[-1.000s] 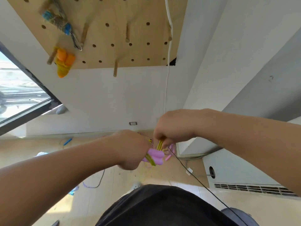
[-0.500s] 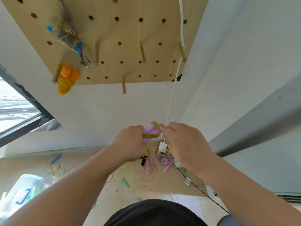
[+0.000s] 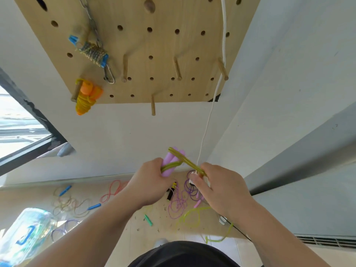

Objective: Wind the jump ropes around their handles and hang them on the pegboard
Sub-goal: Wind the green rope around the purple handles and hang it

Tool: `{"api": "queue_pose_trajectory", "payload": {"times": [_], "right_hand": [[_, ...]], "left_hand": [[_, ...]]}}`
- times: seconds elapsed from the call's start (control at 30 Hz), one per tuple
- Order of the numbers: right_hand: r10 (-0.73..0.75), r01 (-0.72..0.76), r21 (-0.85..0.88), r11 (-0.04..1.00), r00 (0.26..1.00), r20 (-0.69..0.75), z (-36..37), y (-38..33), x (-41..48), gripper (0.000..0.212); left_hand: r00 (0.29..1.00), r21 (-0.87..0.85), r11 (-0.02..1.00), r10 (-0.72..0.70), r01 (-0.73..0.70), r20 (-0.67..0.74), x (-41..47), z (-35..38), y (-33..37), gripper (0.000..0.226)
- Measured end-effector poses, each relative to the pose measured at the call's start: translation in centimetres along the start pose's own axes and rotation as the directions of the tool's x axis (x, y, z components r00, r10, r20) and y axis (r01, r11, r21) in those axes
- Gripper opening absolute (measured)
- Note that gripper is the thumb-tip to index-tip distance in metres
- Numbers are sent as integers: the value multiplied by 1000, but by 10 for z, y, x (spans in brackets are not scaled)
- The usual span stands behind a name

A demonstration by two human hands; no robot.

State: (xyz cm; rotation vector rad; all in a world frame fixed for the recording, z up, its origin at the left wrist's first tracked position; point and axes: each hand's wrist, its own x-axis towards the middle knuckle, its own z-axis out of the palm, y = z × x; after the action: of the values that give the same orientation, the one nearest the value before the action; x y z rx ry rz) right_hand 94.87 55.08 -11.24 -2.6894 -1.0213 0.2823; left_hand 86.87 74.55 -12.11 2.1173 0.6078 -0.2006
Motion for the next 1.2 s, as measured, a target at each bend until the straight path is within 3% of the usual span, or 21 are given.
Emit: {"api": "queue_pose_trajectory", "payload": {"times": [0.07, 0.2, 0.3, 0.4, 0.47, 0.53, 0.63, 0.67, 0.8, 0.87, 0.93, 1.07, 1.2], "right_hand": [[-67, 69, 126, 990, 998, -15, -2, 2, -4, 55], [-159, 160, 249, 955, 987, -24, 5, 13, -6, 47], [-215, 211, 218, 953, 977, -6, 12, 18, -4, 41], [-336, 336, 127, 933, 942, -15, 15, 19, 1, 33], [-434, 431, 109, 896, 901, 3, 18, 18, 6, 14], [-496, 493, 57, 868, 862, 104, 19, 19, 13, 20], [-568, 631, -152, 761, 760, 316, 20, 13, 26, 16], [-594, 669, -179, 721, 730, 337, 18, 11, 32, 6], [-629, 701, -186, 689, 705, 329, -6, -12, 54, 18], [-590, 682, -168, 711, 710, 384, -10, -23, 56, 24], [-474, 609, -176, 774, 740, 477, -7, -33, 53, 18], [-345, 475, -219, 852, 825, 447, 2, -34, 45, 15], [-301, 377, -200, 904, 896, 327, 12, -27, 38, 23]], "left_hand": [[999, -82, 996, -26, 29, 36, -4, 3, -8, 13], [991, -237, 970, -15, 46, 132, -12, 0, -10, 13], [974, -285, 958, 47, 19, 223, -21, -9, -3, 17], [930, -259, 961, 180, -97, 320, -30, -23, 4, 14], [862, -181, 955, 292, -237, 414, -35, -31, 9, 15], [778, 55, 902, 337, -428, 531, -40, -32, 12, 25], [728, 415, 676, 269, -609, 630, -43, -25, 12, 8], [729, 481, 619, 232, -621, 644, -43, -22, 9, 6], [765, 634, 493, 107, -595, 635, -33, -14, 6, 19], [790, 694, 429, 86, -579, 606, -25, -8, -1, 8], [827, 751, 397, 35, -527, 562, -15, -2, -10, 12], [907, 813, 436, 16, -386, 422, 0, 2, -18, 19], [965, 764, 604, 30, -226, 262, 10, 9, -23, 15]]}}
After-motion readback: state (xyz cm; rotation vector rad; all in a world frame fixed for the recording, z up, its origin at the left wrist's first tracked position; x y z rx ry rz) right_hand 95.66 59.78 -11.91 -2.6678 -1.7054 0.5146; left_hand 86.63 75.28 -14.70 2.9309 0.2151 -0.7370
